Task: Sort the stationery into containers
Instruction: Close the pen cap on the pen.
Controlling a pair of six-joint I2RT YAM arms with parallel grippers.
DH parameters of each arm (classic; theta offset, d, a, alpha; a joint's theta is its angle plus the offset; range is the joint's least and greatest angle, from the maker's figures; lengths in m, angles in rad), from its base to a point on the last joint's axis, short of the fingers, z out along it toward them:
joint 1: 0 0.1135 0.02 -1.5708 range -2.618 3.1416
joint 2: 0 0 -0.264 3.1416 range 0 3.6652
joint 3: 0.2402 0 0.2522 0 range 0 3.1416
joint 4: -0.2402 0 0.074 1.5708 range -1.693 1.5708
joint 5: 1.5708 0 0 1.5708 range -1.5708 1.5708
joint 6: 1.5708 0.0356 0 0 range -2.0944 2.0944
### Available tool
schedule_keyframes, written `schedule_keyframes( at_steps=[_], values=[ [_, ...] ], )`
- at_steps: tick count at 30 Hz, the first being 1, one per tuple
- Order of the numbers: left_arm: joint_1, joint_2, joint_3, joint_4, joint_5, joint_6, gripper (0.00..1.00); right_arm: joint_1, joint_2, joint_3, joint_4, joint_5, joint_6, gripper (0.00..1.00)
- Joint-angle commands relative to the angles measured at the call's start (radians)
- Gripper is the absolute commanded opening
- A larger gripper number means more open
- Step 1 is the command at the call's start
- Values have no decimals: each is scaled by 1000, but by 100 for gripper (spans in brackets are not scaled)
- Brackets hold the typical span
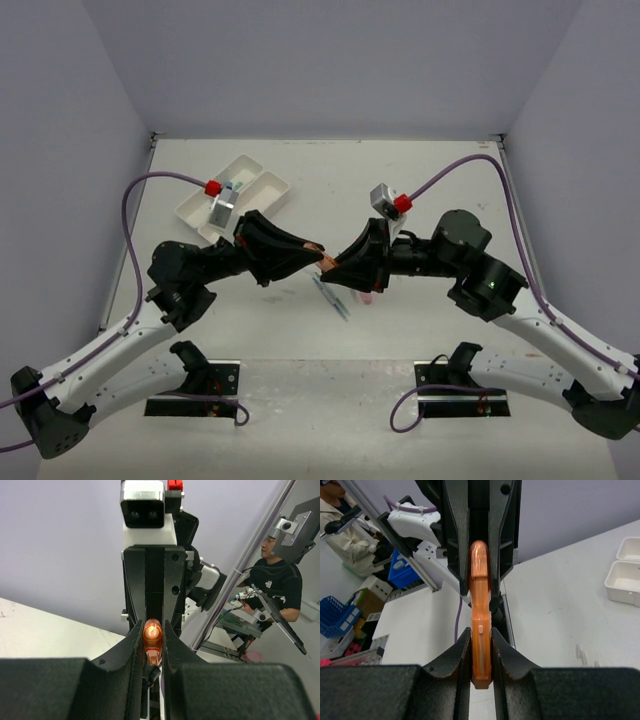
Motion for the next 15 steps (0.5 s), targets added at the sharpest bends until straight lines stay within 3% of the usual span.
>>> schedule_keyframes(
  at_steps=[1,8,12,15],
  values=[
    [-7,21,-61,60,42,9,0,-4,61,132,100,81,45,0],
    [-8,27,-191,141,38,-37,0,-7,275,432,67,89,-2,0],
    [-8,-5,-233,129,42,-34,0,-15,333,469,76,87,-13,0],
    [8,-52,-156,-158,-101,73,0,-26,320,365,79,99,-49,2]
  ],
)
